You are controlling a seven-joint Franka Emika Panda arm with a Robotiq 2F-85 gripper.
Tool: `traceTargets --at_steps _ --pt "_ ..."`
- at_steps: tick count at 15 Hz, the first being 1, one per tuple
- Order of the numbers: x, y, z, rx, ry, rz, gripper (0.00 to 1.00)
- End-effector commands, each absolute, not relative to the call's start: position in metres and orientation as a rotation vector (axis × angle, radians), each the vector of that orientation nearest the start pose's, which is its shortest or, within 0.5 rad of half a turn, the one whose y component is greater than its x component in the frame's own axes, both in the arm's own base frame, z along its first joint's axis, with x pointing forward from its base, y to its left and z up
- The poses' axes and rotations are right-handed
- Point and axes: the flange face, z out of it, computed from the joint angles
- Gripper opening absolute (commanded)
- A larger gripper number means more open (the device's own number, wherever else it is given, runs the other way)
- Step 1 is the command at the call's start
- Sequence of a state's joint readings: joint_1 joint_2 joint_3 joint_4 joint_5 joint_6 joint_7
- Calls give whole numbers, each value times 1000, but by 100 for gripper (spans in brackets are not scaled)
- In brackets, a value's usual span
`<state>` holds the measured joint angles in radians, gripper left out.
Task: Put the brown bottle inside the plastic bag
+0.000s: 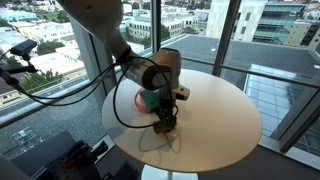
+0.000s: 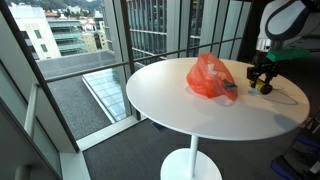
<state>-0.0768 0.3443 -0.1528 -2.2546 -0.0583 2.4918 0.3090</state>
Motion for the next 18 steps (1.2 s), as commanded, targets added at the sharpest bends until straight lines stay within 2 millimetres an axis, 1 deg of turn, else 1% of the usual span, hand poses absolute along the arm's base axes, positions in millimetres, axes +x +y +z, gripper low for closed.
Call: traceTargets --at_steps 1,2,3,5,8,11,14,18 --pt "517 -122 202 -3154 791 154 40" --pt "517 -121 205 -3153 796 155 32" --pt "517 -119 209 -3156 801 149 29" --pt "517 -113 219 -3153 798 150 29" --pt "519 -99 237 -3161 769 158 29" --pt "524 -78 260 -3173 720 187 29" --pt "530 -53 281 -3178 655 205 29" --pt "546 -16 301 -3177 533 194 29"
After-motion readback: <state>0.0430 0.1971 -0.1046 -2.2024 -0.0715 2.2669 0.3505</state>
